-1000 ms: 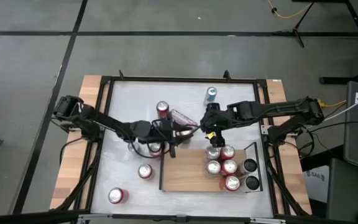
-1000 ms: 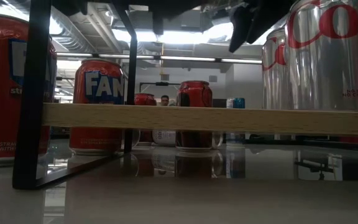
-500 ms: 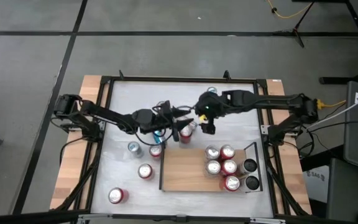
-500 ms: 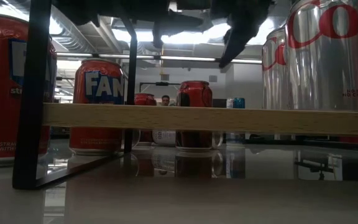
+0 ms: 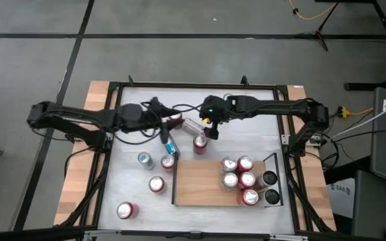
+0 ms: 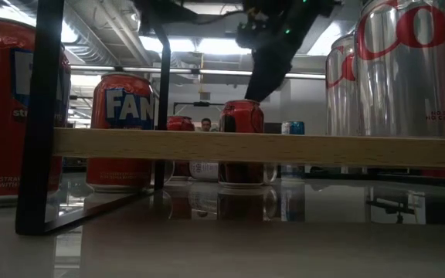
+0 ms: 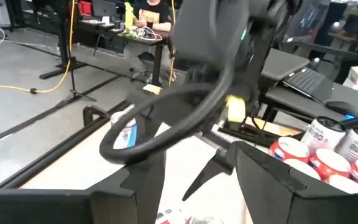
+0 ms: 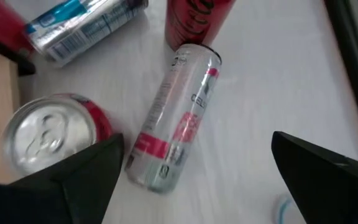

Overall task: Place canned beverage on shelf
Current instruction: Adjust the black soda can

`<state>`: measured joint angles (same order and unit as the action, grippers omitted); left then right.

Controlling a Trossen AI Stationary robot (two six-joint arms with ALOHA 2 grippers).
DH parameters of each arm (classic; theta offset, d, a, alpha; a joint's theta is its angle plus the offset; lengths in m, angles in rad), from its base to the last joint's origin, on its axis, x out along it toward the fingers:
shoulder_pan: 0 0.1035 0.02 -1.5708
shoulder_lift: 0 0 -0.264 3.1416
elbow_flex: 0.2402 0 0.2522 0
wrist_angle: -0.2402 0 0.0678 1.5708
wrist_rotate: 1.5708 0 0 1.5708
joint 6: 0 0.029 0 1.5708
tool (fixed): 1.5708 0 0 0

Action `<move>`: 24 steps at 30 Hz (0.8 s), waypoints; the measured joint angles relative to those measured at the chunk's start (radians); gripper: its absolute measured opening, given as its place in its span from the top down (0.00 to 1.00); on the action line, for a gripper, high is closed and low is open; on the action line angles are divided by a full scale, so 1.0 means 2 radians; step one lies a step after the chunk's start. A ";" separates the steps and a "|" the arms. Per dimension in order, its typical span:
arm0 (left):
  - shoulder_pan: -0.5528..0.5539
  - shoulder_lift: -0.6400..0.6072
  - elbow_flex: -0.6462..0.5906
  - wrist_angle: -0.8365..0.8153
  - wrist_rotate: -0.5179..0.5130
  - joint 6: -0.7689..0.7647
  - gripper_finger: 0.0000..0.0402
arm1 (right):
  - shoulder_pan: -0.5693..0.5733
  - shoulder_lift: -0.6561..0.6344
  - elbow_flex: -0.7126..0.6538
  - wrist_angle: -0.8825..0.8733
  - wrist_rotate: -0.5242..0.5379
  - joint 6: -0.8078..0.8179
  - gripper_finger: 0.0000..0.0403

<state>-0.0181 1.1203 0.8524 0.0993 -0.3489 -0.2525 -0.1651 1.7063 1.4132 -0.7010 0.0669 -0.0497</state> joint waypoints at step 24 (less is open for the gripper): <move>-0.006 -0.046 0.000 -0.060 -0.001 -0.001 0.54 | -0.023 0.113 0.001 0.093 -0.082 0.010 0.01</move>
<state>-0.0292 1.0283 0.8524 -0.0213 -0.3500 -0.2554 -0.2108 1.9316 1.4155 -0.5143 -0.0961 -0.0302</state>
